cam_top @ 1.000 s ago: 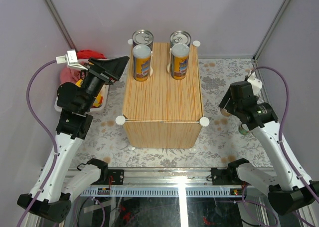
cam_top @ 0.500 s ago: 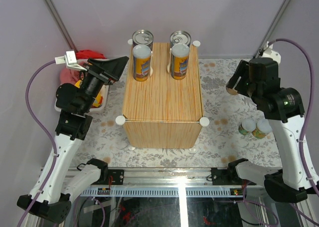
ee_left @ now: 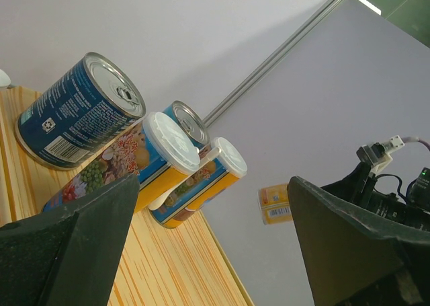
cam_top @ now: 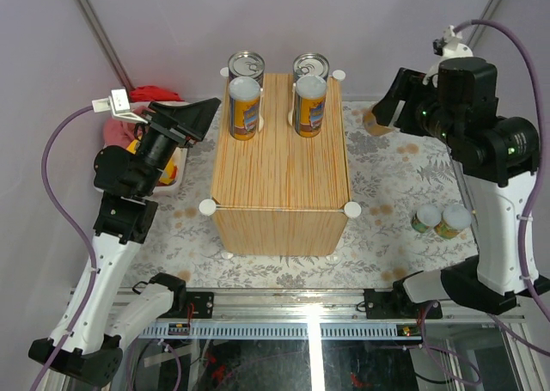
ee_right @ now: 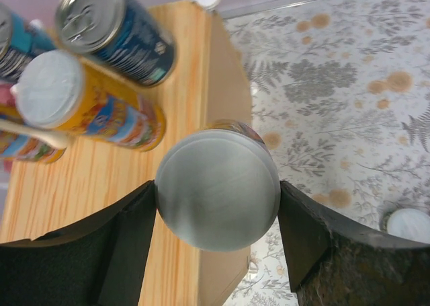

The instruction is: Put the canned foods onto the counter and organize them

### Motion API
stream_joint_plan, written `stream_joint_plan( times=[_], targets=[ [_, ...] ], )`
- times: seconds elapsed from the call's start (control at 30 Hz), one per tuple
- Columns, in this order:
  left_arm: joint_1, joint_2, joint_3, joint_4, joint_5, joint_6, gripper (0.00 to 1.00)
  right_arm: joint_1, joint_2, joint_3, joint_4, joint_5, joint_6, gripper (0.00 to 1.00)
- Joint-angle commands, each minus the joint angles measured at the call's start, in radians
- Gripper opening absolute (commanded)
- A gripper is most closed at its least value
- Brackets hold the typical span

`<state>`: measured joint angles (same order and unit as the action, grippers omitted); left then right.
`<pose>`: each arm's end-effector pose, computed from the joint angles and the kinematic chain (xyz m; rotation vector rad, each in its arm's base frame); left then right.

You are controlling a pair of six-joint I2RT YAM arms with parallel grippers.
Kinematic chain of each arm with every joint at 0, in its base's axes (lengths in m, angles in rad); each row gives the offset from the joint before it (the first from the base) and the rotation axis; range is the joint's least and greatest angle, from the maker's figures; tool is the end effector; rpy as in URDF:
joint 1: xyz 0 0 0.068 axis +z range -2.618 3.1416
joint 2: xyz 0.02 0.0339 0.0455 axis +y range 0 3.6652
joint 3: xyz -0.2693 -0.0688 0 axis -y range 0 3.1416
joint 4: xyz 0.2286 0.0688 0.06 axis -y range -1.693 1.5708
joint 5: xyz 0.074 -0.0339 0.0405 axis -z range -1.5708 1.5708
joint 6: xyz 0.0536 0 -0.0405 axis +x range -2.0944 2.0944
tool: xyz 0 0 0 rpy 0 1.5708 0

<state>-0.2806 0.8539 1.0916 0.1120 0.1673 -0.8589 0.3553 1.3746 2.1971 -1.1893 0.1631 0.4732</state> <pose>0.1611 -0.0557 0.4721 -0.2200 1.2824 -1.0871 0.1882 0.0606 0.5405 0.2242 1.9398 0.3933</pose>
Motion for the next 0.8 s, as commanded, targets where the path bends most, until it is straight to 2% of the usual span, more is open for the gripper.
stream_joint_plan(
  times=[0.0, 0.2, 0.5, 0.77],
  targets=[
    [-0.004, -0.012, 0.008, 0.011, 0.002, 0.017, 0.92, 0.116, 0.051, 0.125, 0.000, -0.047, -0.063, 0.00],
    [-0.005, -0.014, 0.005, 0.001, 0.002, 0.019, 0.92, 0.266, 0.124, 0.208, -0.029, -0.025, -0.062, 0.00],
    [-0.004, -0.020, -0.005, -0.003, -0.007, 0.018, 0.92, 0.548, 0.224, 0.243, -0.012, 0.065, -0.053, 0.00],
    [-0.003, -0.031, -0.006, -0.016, -0.013, 0.026, 0.92, 0.652, 0.365, 0.343, 0.023, 0.082, -0.064, 0.00]
  ],
)
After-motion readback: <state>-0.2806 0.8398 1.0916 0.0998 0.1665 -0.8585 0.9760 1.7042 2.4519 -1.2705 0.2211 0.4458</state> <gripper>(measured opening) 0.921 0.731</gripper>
